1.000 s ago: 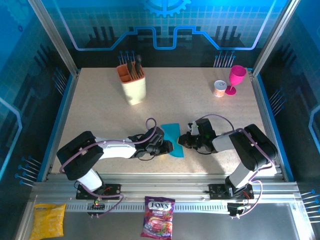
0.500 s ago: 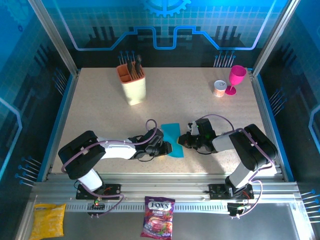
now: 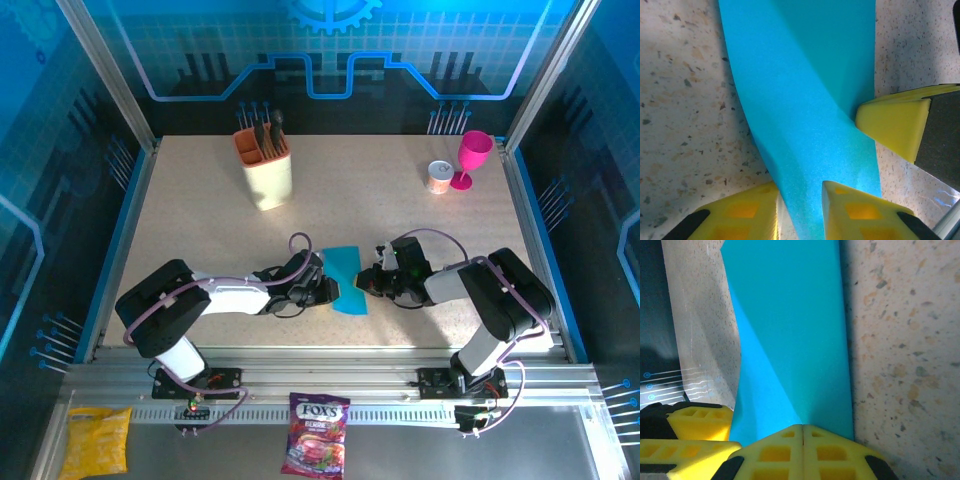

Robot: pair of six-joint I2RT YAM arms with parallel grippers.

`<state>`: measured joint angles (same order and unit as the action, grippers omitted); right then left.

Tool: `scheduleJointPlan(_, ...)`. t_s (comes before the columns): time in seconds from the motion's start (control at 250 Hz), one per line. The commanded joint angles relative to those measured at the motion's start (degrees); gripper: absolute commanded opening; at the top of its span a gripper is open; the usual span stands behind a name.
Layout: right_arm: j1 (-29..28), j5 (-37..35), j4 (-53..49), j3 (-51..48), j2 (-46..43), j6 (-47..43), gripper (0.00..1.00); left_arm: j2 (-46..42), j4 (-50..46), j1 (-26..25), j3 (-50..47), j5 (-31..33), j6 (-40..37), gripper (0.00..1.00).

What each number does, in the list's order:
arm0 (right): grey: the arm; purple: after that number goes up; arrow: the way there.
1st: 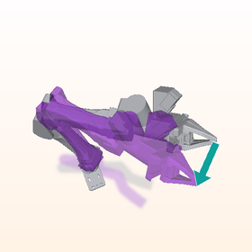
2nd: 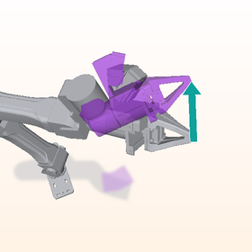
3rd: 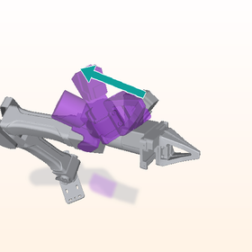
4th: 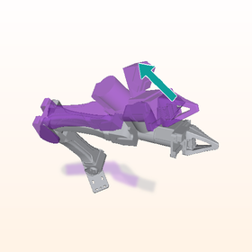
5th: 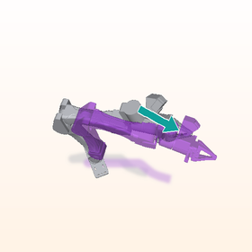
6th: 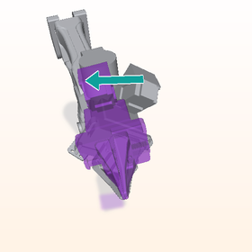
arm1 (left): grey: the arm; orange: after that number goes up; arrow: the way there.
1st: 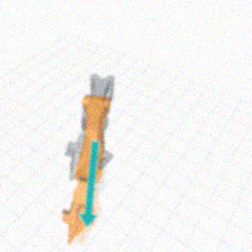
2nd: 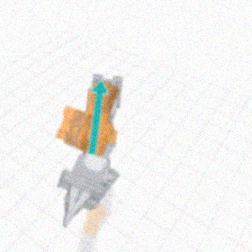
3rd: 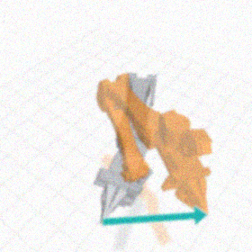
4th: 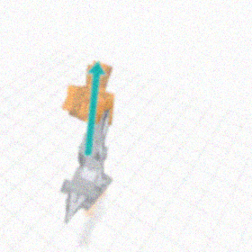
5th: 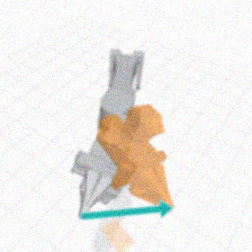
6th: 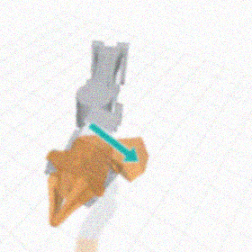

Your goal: Fold a paper plane with a square sheet of paper (pick it up from the middle)

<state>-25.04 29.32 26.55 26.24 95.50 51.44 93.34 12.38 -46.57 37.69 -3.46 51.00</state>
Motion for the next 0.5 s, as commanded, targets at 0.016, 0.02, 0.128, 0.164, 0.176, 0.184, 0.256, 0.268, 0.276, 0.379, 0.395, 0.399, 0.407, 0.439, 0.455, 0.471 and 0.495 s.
scheduleJointPlan(0.016,-1.77,-5.32,-7.20,-0.84,5.61,-1.90,0.00,-0.56,0.80,1.00,0.27,-2.00,-3.67,0.25)
scheduleJointPlan(0.02,-1.77,-5.32,-7.25,-0.84,5.59,-1.88,0.00,-0.54,0.80,1.02,0.27,-2.04,-3.78,0.25)
scheduleJointPlan(0.128,-1.77,-5.10,-7.86,-0.28,5.53,-2.19,0.00,-0.13,1.02,1.82,1.11,-4.26,-5.50,0.18)
scheduleJointPlan(0.164,-1.77,-4.94,-8.21,0.02,5.49,-2.29,0.00,0.05,1.02,2.01,1.40,-4.82,-5.87,0.17)
scheduleJointPlan(0.176,-1.77,-4.88,-8.30,0.10,5.54,-2.37,0.00,0.02,0.99,2.08,1.53,-5.06,-6.06,0.16)
scheduleJointPlan(0.184,-1.73,-4.82,-8.38,0.12,5.52,-2.39,0.00,0.11,0.98,2.00,1.56,-5.19,-6.11,0.16)
scheduleJointPlan(0.256,-1.77,-4.46,-9.58,1.01,5.12,-3.09,0.00,0.22,0.90,2.50,2.01,-5.98,-6.76,0.12)
scheduleJointPlan(0.268,-1.77,-4.45,-9.84,1.20,5.05,-3.28,0.00,0.25,0.77,2.50,2.11,-6.13,-6.83,0.11)
scheduleJointPlan(0.276,-1.77,-4.36,-10.00,1.36,4.98,-3.32,0.00,0.24,0.68,2.52,2.18,-6.25,-6.87,0.11)
scheduleJointPlan(0.379,-1.78,-3.65,-13.36,3.37,3.07,-5.31,0.00,-0.02,-0.31,2.85,2.91,-7.10,-7.05,0.03)
scheduleJointPlan(0.395,-1.77,-3.49,-13.99,3.72,2.65,-5.70,0.00,-0.12,-0.60,2.80,3.02,-7.17,-7.06,0.02)
scheduleJointPlan(0.399,-1.77,-3.44,-14.16,3.77,2.48,-5.81,0.00,-0.11,-0.64,2.80,3.01,-7.17,-7.01,0.02)
scheduleJointPlan(0.407,-1.77,-3.45,-14.51,3.98,2.25,-6.00,0.00,-0.16,-0.83,2.80,3.05,-7.17,-6.98,0.02)
scheduleJointPlan(0.439,-1.84,-3.38,-15.81,4.67,0.97,-6.83,0.00,-0.27,-1.26,2.81,3.23,-7.27,-6.81,0.01)
scheduleJointPlan(0.455,-1.85,-3.34,-16.56,5.17,0.34,-7.31,0.00,-0.33,-1.49,2.80,3.26,-7.30,-6.71,0.00)
scheduleJointPlan(0.471,-1.86,-3.36,-17.38,5.49,-0.47,-7.81,0.00,-0.38,-1.74,2.80,3.39,-7.48,-6.56,0.00)
scheduleJointPlan(0.495,-1.86,-3.45,-18.67,6.08,-1.61,-8.44,0.00,-0.44,-2.03,2.80,3.53,-7.46,-6.46,0.00)
